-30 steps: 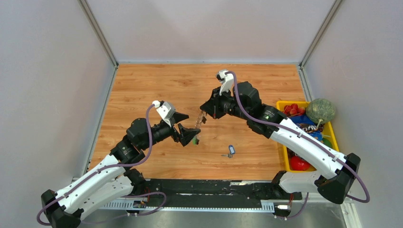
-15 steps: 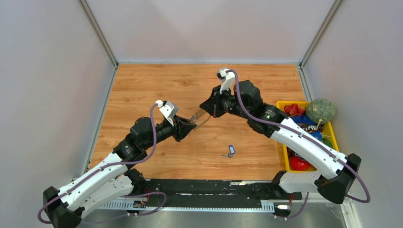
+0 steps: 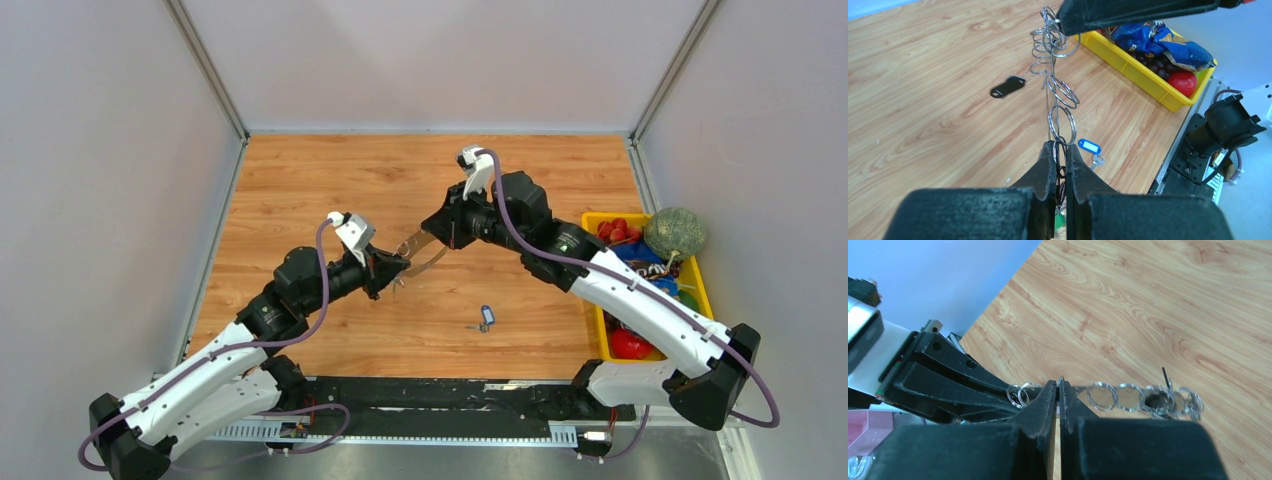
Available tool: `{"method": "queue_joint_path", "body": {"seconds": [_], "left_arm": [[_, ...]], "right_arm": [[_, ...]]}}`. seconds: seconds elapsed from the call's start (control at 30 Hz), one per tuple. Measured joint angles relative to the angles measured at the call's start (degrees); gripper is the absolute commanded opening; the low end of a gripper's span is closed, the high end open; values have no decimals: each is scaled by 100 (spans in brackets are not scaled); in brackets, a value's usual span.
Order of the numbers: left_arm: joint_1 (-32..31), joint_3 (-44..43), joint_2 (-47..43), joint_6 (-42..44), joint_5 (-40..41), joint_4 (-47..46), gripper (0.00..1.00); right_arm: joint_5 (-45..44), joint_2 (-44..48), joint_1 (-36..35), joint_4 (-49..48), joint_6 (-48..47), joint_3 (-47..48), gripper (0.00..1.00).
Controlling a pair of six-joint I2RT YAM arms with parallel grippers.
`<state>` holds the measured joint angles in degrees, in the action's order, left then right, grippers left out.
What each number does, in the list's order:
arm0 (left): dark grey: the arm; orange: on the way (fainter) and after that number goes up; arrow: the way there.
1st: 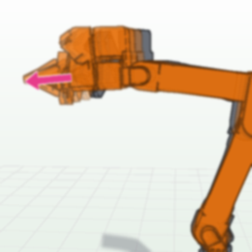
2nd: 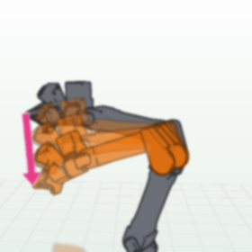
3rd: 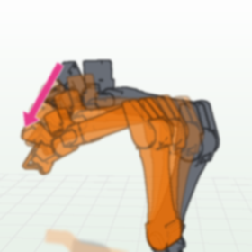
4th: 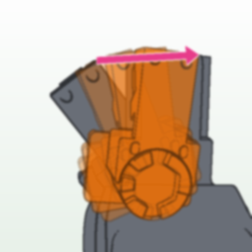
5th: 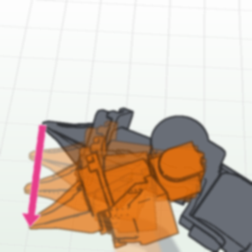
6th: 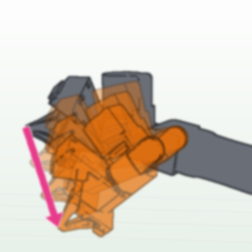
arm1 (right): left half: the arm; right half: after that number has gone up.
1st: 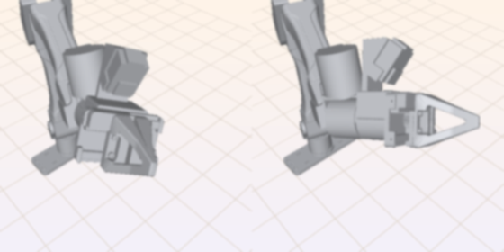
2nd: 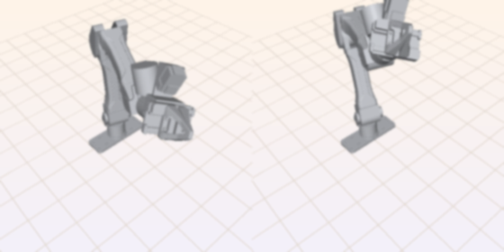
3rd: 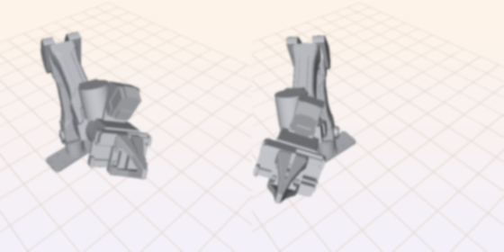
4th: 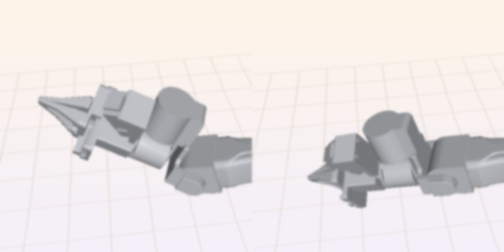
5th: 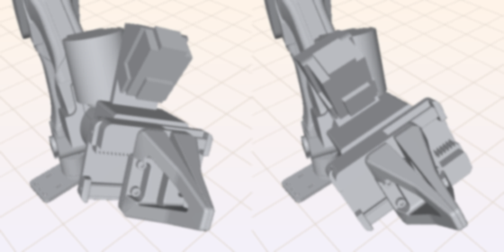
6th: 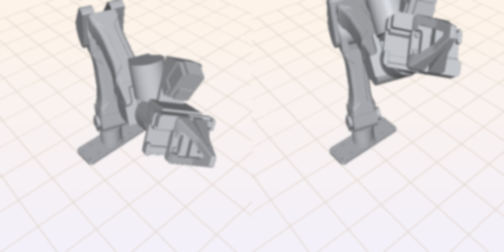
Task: Put the keys on the keyring
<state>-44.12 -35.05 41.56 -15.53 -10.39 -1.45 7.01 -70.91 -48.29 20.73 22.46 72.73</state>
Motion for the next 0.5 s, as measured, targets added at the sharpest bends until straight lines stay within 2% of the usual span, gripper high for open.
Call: {"method": "queue_joint_path", "body": {"seconds": [0.1, 0.17, 0.23, 0.5], "left_arm": [[0, -66, -2, -2, 59, 184, 0], [0, -166, 2, -9, 116, 391, 0], [0, -262, 15, -22, 155, 522, 0], [0, -662, 151, -155, 350, 938, 0]], "right_arm": [[-76, 87, 0, 2, -7, -140, 43], [-153, 175, 0, 9, -42, -223, 56], [-249, 299, 0, 48, -118, -273, 60], [-343, 693, 0, 186, -940, -282, 63]]}}
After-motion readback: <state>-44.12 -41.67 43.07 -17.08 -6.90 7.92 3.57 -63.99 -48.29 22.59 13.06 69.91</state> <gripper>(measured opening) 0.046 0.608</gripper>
